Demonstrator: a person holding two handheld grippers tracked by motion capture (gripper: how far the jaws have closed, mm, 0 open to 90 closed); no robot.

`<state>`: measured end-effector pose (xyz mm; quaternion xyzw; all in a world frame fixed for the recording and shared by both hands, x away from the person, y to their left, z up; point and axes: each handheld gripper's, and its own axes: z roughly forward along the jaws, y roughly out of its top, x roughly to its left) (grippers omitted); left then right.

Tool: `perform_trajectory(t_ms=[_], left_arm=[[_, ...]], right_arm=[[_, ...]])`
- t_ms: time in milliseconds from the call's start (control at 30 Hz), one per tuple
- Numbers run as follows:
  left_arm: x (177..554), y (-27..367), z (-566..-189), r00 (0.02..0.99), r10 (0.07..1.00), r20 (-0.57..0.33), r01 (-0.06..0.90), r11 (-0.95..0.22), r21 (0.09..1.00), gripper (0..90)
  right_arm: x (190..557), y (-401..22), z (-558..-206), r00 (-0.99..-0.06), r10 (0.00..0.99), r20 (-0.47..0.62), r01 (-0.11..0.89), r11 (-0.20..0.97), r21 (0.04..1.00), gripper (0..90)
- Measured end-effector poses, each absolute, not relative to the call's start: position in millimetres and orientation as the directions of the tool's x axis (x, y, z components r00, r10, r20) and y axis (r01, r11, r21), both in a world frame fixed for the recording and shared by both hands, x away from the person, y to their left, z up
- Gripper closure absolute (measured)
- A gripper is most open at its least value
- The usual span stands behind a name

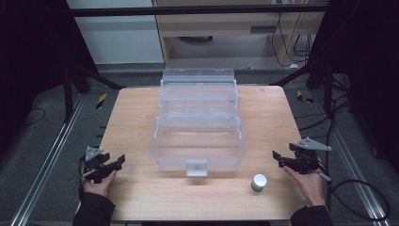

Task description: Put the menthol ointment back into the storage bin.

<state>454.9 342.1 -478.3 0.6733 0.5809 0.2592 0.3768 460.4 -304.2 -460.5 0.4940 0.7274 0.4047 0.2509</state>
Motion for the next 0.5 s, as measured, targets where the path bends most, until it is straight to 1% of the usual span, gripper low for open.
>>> perform_trajectory(t_ms=[133, 167, 200, 267, 500], left_arm=[[454.1, 342.4, -477.9, 0.189, 0.978, -0.084, 0.590, -0.045, 0.806, 32.4], [453.9, 342.3, -478.4, 0.192, 0.977, -0.089, 0.593, -0.044, 0.804, 32.4], [453.9, 342.2, -478.4, 0.194, 0.977, -0.091, 0.595, -0.044, 0.802, 32.4], [454.0, 341.4, -478.3, 0.203, 0.975, -0.095, 0.595, -0.046, 0.803, 32.5], [454.5, 338.6, -479.1, 0.224, 0.971, -0.089, 0.601, -0.066, 0.796, 32.7]], right_arm=[[458.9, -301.4, -456.1, -0.416, 0.909, 0.029, 0.516, 0.209, 0.831, 25.7], [458.4, -298.6, -453.2, -0.441, 0.897, 0.033, 0.524, 0.227, 0.821, 27.1], [458.1, -297.4, -451.9, -0.451, 0.892, 0.013, 0.515, 0.248, 0.820, 28.1], [457.8, -294.7, -447.5, -0.477, 0.879, 0.010, 0.523, 0.275, 0.807, 29.1], [457.5, -286.0, -428.9, -0.540, 0.841, -0.026, 0.504, 0.348, 0.791, 28.5]])
